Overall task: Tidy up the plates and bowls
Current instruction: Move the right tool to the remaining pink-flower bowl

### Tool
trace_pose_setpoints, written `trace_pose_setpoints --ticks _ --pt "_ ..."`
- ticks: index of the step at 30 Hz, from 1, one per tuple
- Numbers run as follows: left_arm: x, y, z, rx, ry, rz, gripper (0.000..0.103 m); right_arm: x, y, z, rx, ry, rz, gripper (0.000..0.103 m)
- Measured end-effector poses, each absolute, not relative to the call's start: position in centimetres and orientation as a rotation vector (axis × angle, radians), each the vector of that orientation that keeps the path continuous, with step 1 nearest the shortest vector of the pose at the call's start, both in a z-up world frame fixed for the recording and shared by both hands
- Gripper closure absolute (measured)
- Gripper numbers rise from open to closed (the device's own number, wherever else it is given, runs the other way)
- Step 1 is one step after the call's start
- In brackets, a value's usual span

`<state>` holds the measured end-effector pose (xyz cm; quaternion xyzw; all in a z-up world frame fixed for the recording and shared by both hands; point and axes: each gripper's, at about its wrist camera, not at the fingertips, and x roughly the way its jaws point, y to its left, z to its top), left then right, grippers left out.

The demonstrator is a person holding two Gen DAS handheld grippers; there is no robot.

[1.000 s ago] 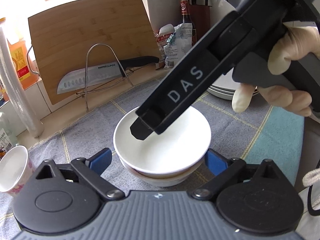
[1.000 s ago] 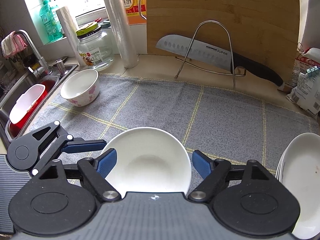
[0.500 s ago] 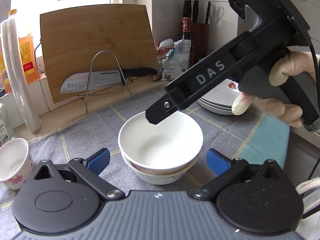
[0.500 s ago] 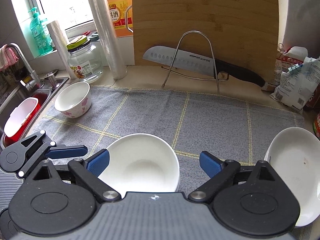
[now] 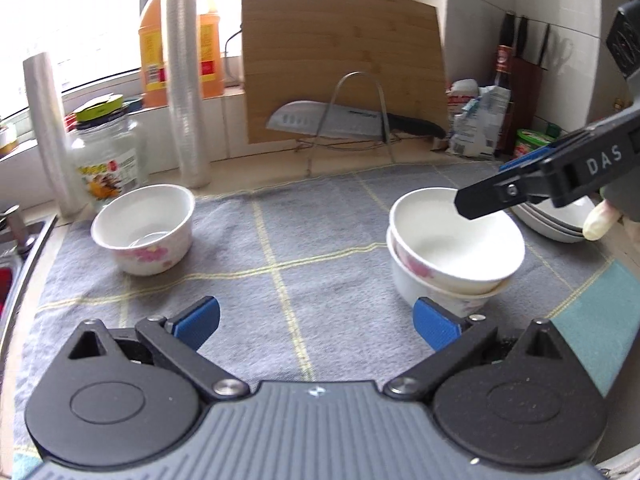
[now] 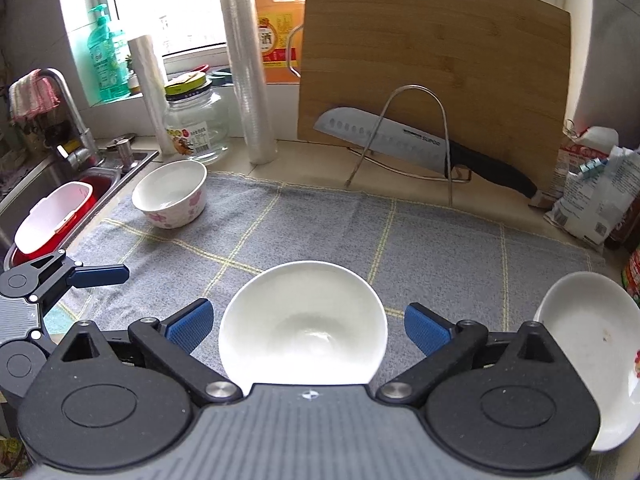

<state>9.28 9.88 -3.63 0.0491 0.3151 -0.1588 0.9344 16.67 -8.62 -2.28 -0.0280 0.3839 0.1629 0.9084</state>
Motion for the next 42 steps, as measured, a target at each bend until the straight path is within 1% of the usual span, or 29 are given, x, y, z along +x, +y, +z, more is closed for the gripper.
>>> trace_pose_setpoints --ticks 6,11,21,25,31,42 --pt "8.1 11.7 -2.7 0.099 0.642 -0.182 0.001 17.2 -7.7 -2.4 -0.021 0.772 0.462 0.000" --pt "9.0 13.9 -2.8 0.056 0.647 -0.149 0.001 16.9 -6.7 -1.5 -0.031 0.748 0.485 0.000" --pt "12.3 18.3 -4.6 0.092 0.610 -0.248 0.001 17.7 -2.6 -0.9 -0.073 0.739 0.372 0.000" --pt "13.9 19.9 -5.6 0.053 0.631 -0.298 0.001 18.1 0.3 -0.9 -0.099 0.740 0.354 0.000" --pt "15.8 21.3 -6.8 0.035 0.659 -0.307 0.001 19.0 3.3 -1.1 -0.119 0.757 0.345 0.000" --pt "17.8 22.0 -7.2 0.080 0.620 -0.326 0.001 20.4 5.4 -1.6 -0.172 0.784 0.320 0.000"
